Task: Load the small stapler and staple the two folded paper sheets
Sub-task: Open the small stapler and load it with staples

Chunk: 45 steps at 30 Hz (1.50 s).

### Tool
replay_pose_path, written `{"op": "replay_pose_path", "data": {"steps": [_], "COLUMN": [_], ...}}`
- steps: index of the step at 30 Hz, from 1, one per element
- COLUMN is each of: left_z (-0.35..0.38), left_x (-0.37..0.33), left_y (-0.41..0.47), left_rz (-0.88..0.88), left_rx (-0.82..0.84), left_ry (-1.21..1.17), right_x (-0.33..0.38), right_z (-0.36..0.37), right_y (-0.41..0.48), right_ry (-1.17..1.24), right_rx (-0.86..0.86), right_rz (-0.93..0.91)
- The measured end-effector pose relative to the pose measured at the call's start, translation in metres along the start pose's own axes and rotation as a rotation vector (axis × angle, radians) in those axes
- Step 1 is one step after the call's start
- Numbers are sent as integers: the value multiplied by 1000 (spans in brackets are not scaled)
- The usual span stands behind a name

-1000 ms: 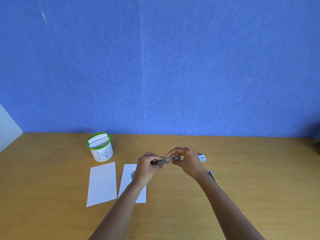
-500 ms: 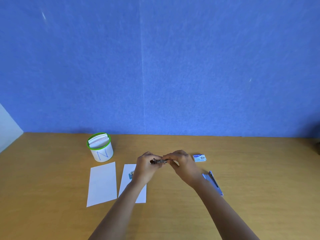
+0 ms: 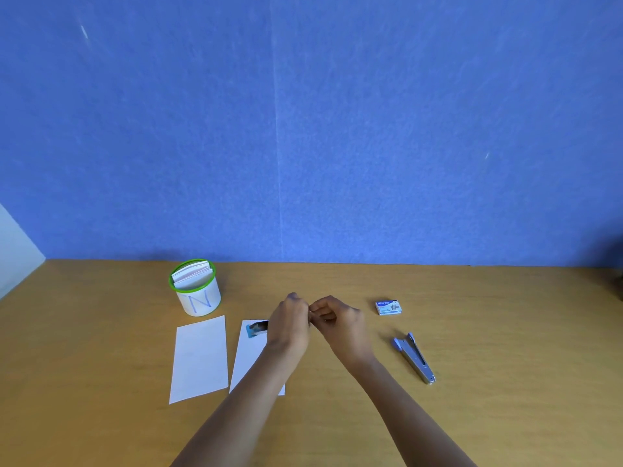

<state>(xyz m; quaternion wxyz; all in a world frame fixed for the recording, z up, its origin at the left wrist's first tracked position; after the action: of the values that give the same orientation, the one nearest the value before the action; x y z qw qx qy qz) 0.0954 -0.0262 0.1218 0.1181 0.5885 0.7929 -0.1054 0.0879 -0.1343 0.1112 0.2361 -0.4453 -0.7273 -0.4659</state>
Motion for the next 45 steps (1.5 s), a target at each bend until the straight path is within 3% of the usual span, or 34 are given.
{"op": "replay_pose_path", "data": {"steps": [8, 16, 22, 30, 40, 45], "left_z": [-1, -10, -12, -15, -15, -13], "left_x": [3, 3, 8, 7, 5, 9], "left_y": [-7, -11, -11, -17, -18, -17], "left_rz": [33, -13, -41, 15, 63, 62], "left_rx": [-101, -205, -253, -287, -311, -312], "left_ry": [-375, -494, -554, -627, -682, -671], "right_x": [0, 15, 23, 15, 20, 15], "right_z": [1, 7, 13, 9, 8, 10], "right_y": [6, 10, 8, 8, -2, -7], "right_ry": [-41, -147, -263, -307, -517, -761], "right_rx": [-145, -230, -198, -244, -182, -78], "right_rz": [22, -75, -176, -104, -328, -440]}}
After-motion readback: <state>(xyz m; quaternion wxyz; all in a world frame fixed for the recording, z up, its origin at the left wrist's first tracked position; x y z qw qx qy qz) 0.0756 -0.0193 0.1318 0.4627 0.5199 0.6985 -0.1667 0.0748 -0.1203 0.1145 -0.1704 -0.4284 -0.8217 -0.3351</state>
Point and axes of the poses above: each hand's wrist, its own y-axis towards the middle knuckle, its own z-axis out of the palm, x = y × z, the point moved 2 cm from there along y, towards the middle knuckle, and after that the axes turned 15 degrees about -z, right-handed, at the moved point
